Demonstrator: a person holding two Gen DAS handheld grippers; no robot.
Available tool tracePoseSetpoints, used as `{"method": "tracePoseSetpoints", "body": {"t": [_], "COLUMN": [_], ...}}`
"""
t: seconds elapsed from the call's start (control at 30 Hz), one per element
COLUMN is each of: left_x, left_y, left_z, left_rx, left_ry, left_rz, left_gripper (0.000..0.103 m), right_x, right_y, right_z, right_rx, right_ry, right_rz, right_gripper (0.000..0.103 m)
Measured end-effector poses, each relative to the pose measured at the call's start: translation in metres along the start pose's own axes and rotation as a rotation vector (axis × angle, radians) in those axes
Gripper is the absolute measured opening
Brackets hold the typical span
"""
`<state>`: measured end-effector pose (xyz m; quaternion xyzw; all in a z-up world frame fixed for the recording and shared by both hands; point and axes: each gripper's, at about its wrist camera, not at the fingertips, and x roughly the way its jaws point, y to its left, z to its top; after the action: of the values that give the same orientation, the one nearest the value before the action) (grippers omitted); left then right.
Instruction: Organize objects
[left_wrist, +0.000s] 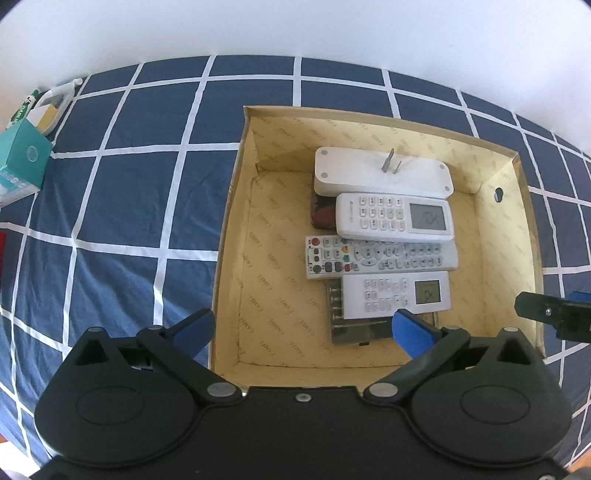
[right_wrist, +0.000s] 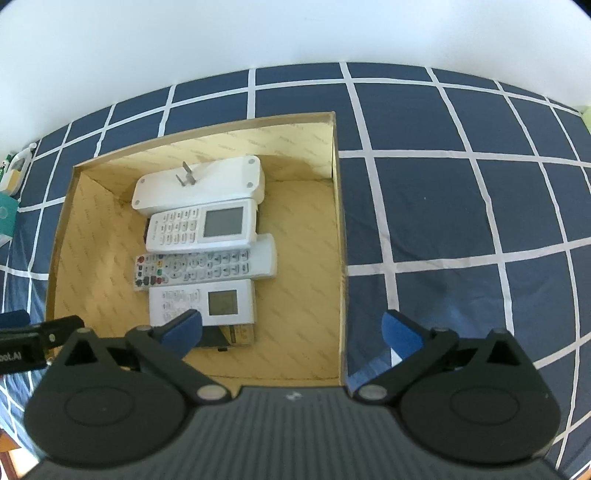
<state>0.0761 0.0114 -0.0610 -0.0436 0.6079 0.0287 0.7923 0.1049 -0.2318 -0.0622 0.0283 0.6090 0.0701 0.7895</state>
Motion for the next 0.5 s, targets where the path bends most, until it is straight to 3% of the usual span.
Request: {"method": "tracePoseSetpoints", "body": {"t": [0.5], "left_x": [-0.0046], "left_y": [-0.0011], "left_z": [-0.0018], "left_rx": [0.01], "left_ry": [-0.019], "left_rz": [0.009], "left_gripper": [0.103], "right_x": [-0.001], "right_y": [0.0047], "right_z": [-0.0006], "right_rx": [-0.026], "right_ry": [0.011], "right_rz": [-0.005], "right_gripper": [0.103]}}
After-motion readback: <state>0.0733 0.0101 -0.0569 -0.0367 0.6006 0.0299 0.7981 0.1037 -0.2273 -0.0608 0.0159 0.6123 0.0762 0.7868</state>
